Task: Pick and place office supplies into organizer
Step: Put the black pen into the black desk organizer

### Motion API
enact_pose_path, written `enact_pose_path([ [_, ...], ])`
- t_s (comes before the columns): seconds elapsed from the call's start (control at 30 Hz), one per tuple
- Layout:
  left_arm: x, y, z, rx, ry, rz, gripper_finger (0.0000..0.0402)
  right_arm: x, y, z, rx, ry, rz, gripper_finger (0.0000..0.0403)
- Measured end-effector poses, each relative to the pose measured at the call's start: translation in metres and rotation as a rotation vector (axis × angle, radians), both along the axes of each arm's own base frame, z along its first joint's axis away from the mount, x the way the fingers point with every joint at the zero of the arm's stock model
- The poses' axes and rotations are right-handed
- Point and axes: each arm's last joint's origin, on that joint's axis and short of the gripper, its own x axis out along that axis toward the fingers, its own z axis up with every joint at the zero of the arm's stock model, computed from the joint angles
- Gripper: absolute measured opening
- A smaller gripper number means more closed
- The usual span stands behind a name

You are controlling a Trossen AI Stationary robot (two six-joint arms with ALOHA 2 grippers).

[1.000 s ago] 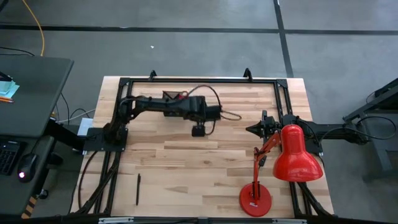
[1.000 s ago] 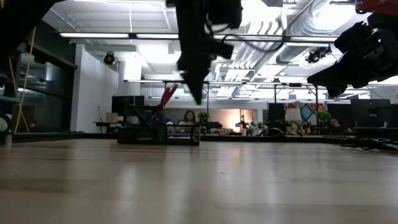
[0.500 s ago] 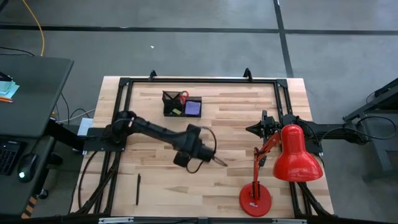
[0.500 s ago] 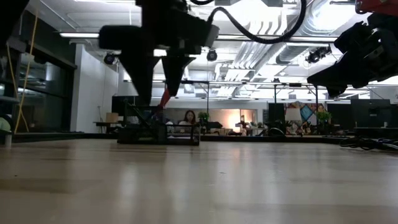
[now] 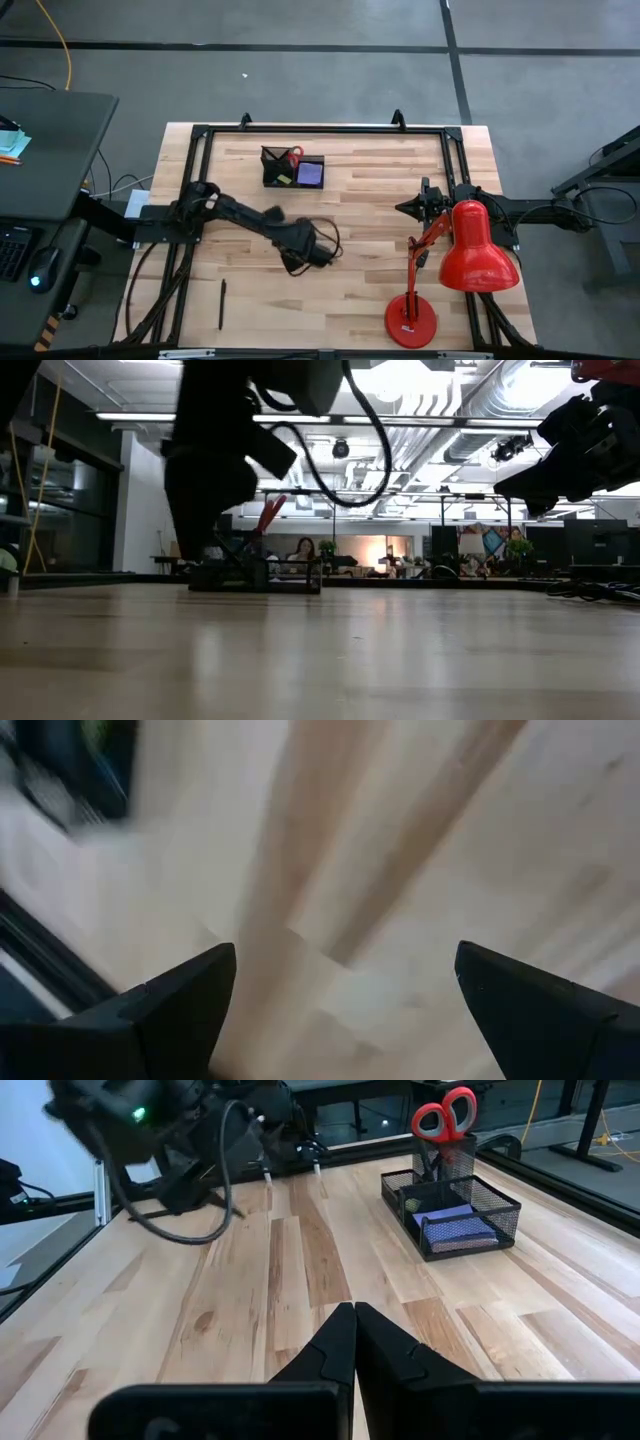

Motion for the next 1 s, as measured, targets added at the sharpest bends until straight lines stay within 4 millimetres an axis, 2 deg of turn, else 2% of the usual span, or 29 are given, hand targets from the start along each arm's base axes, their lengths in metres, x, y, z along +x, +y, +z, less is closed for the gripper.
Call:
enact_pose_path([
  [0.07,-0.001,-0.007,-0.003,0.023,-0.066,0.177,0.0363,0.000,0.000,0.000,0.000,0.001,0.000,0.0000],
  [0.17,-0.006,-0.012,0.005,0.087,-0.145,0.440,0.0363,0.000,0.000,0.000,0.000,0.001,0.000,0.0000],
  [0.27,-0.009,-0.019,0.011,0.137,-0.239,0.615,0.0363,0.000,0.000,0.000,0.000,0.001,0.000,0.0000],
  [0.33,-0.010,-0.025,0.015,0.094,-0.261,0.682,0.0363,0.000,0.000,0.000,0.000,0.000,0.000,0.0000],
  [0.47,-0.016,-0.025,0.015,0.175,-0.305,0.726,0.0363,0.000,0.000,0.000,0.000,0.000,-0.001,0.0000],
  [0.57,-0.034,-0.021,0.020,0.210,-0.311,0.796,0.0363,0.000,0.000,0.000,0.000,-0.001,0.000,0.0000],
  [0.7,-0.055,-0.028,0.009,0.112,-0.394,0.885,0.0363,0.000,0.000,0.000,0.000,-0.001,0.000,0.0000],
  [0.83,-0.074,-0.032,-0.002,-0.043,-0.541,0.827,0.0363,0.000,0.000,0.000,0.000,0.000,0.000,0.0000],
  [0.93,-0.094,-0.030,-0.016,-0.067,-0.566,0.779,0.0363,0.000,0.000,0.000,0.000,0.001,-0.001,0.0000],
  [1.0,-0.106,-0.030,-0.024,-0.116,-0.562,0.808,0.0363,0.000,0.000,0.000,0.000,0.000,0.000,0.0000],
])
